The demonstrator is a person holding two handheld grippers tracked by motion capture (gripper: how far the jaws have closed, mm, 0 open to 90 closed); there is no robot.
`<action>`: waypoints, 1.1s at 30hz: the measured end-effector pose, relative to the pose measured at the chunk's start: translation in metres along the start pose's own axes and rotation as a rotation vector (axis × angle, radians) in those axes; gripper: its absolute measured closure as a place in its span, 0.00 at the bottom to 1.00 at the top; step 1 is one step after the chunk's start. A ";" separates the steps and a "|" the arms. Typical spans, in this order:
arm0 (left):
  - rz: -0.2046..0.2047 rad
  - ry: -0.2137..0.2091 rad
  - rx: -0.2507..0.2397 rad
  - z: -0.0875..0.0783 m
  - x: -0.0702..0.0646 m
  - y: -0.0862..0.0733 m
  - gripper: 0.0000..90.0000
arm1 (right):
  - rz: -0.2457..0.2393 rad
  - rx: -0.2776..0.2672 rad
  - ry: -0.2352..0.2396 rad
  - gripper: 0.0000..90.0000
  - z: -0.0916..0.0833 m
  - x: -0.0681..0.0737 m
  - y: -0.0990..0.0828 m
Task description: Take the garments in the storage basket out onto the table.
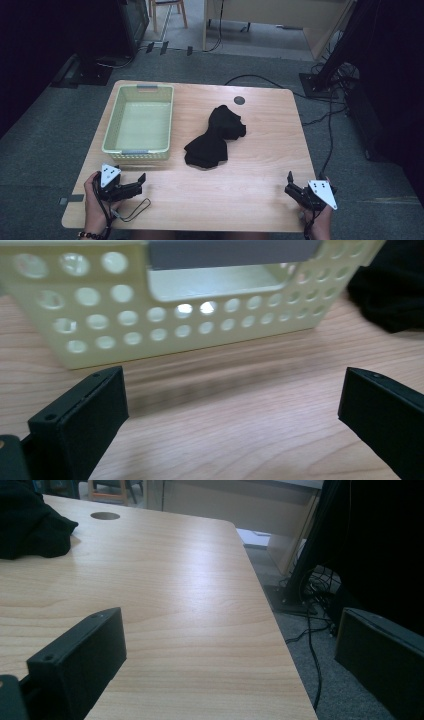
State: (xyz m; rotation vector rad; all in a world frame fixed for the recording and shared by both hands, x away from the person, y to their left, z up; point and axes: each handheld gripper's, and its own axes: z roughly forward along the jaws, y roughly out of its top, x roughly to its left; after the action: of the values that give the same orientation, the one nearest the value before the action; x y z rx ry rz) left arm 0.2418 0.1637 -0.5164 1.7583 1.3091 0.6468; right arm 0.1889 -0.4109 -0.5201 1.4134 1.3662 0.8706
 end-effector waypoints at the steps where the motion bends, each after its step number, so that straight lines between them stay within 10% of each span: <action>1: 0.007 0.005 0.006 -0.001 0.002 0.000 0.00 | 0.001 0.000 0.001 0.00 0.000 0.000 0.000; 33: -0.061 0.062 0.003 -0.016 0.057 -0.004 0.00 | 0.003 -0.001 0.002 0.00 0.000 0.000 0.000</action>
State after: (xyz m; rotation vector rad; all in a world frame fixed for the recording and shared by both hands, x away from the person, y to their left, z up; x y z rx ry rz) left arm 0.2458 0.2230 -0.5159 1.7059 1.4019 0.6699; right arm 0.1888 -0.4112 -0.5200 1.4151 1.3650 0.8743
